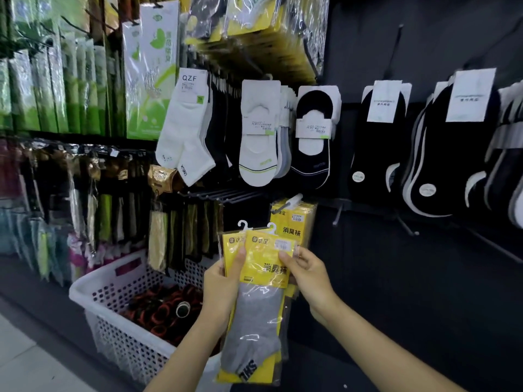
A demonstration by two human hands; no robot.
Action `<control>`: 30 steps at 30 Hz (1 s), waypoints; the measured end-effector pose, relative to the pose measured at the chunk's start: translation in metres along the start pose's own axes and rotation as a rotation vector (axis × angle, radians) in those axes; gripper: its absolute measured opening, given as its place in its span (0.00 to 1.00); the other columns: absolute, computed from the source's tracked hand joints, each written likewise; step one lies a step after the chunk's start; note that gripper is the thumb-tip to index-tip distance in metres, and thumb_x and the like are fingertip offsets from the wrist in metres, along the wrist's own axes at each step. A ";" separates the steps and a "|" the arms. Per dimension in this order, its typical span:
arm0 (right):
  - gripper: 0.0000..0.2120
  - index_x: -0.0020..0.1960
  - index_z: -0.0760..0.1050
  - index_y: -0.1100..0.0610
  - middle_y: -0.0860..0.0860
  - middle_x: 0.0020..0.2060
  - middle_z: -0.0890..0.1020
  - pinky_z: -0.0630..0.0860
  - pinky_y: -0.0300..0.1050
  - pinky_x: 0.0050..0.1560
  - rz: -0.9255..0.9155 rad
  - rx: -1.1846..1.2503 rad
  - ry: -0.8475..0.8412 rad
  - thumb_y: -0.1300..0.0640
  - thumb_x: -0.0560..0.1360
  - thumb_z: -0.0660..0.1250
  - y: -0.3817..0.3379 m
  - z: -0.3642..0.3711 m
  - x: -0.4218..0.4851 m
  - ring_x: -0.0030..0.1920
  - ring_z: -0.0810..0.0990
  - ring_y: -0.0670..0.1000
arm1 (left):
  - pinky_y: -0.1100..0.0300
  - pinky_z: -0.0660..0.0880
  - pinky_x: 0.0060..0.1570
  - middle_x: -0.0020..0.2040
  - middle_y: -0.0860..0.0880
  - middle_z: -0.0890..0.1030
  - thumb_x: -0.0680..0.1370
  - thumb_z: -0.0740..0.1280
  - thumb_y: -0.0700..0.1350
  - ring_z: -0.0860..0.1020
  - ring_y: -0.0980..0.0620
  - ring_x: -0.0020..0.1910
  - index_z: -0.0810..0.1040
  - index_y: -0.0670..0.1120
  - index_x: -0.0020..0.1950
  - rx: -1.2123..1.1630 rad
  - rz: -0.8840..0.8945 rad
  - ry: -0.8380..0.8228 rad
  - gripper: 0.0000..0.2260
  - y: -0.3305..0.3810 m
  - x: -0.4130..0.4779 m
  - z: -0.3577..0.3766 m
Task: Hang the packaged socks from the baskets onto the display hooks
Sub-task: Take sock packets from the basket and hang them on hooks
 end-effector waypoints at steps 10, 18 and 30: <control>0.05 0.52 0.77 0.56 0.51 0.43 0.86 0.80 0.37 0.39 -0.103 -0.007 0.200 0.59 0.78 0.64 -0.015 -0.028 0.019 0.44 0.85 0.47 | 0.67 0.63 0.28 0.24 0.55 0.70 0.78 0.61 0.57 0.66 0.57 0.24 0.74 0.44 0.30 0.287 0.175 0.066 0.22 0.016 0.012 -0.032; 0.03 0.48 0.76 0.54 0.54 0.41 0.85 0.81 0.52 0.48 -0.160 -0.177 0.222 0.57 0.79 0.64 -0.016 -0.013 0.060 0.45 0.84 0.54 | 0.74 0.60 0.20 0.18 0.59 0.67 0.78 0.60 0.55 0.65 0.62 0.18 0.72 0.58 0.22 0.341 0.229 0.116 0.23 0.025 0.027 -0.047; 0.11 0.52 0.75 0.60 0.53 0.47 0.81 0.76 0.45 0.49 0.083 -0.082 0.554 0.56 0.74 0.71 0.029 -0.037 0.109 0.47 0.79 0.52 | 0.59 0.71 0.39 0.37 0.48 0.80 0.76 0.61 0.60 0.75 0.48 0.36 0.79 0.38 0.44 0.274 0.091 0.019 0.24 -0.011 0.041 -0.053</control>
Point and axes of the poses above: each hand's wrist, its own x-axis towards the middle knuckle, its own z-axis out of the palm, y = z × x, the point moved 5 cm from there along x, towards the middle knuckle
